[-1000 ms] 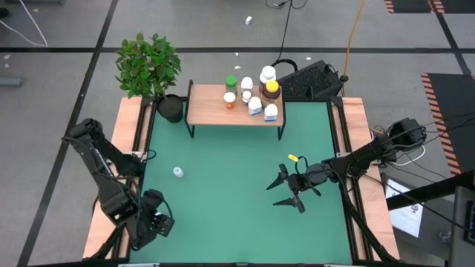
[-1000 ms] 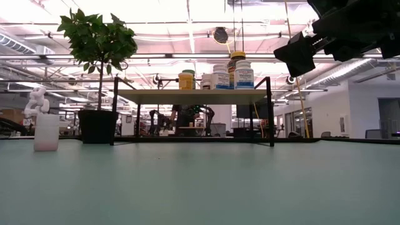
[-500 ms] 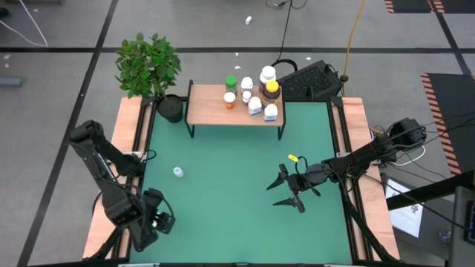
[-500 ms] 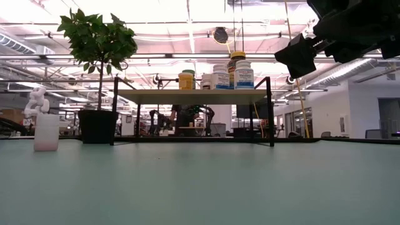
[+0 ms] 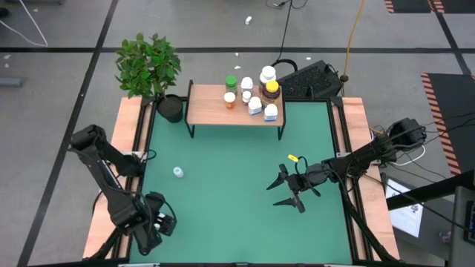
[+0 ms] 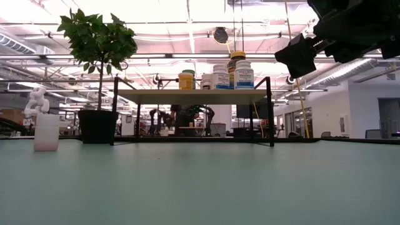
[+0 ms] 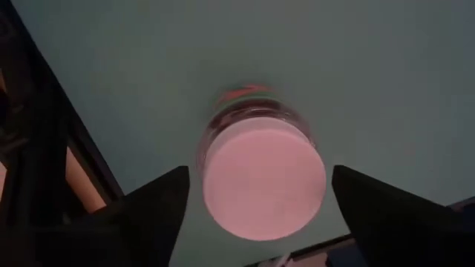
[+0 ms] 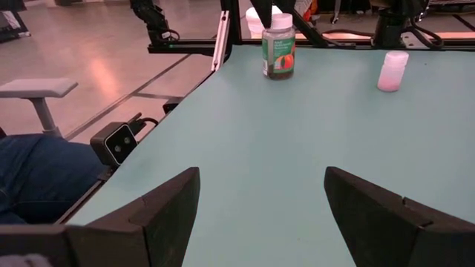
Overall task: Pick and place medicine bottles onto shelf by color
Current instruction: Put the green pill bottle on the shelf
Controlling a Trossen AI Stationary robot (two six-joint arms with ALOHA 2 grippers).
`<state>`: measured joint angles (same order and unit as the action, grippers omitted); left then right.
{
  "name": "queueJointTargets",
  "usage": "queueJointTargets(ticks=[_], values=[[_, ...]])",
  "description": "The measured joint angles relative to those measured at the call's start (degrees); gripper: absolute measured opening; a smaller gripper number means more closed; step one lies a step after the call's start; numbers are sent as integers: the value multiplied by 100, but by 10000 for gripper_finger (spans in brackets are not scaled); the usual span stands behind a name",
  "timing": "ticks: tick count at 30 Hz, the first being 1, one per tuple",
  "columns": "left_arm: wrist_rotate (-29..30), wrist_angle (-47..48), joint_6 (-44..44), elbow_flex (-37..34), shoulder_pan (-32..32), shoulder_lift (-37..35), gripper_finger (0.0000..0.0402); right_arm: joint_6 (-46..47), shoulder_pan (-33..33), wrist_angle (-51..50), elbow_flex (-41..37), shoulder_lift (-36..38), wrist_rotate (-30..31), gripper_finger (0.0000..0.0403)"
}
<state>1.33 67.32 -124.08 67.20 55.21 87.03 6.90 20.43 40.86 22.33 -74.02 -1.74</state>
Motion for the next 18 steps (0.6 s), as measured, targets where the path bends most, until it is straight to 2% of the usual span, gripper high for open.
queueJointTargets(ticks=[8,15,18], values=[[-23,-43,949,0,-177,37,228,-2,0,4,0,0,7,281],[17,-170,2425,0,-392,34,229,-27,0,105,0,-1,13,281],[294,-368,3132,-2,-547,34,246,-70,-9,659,0,-197,13,281]])
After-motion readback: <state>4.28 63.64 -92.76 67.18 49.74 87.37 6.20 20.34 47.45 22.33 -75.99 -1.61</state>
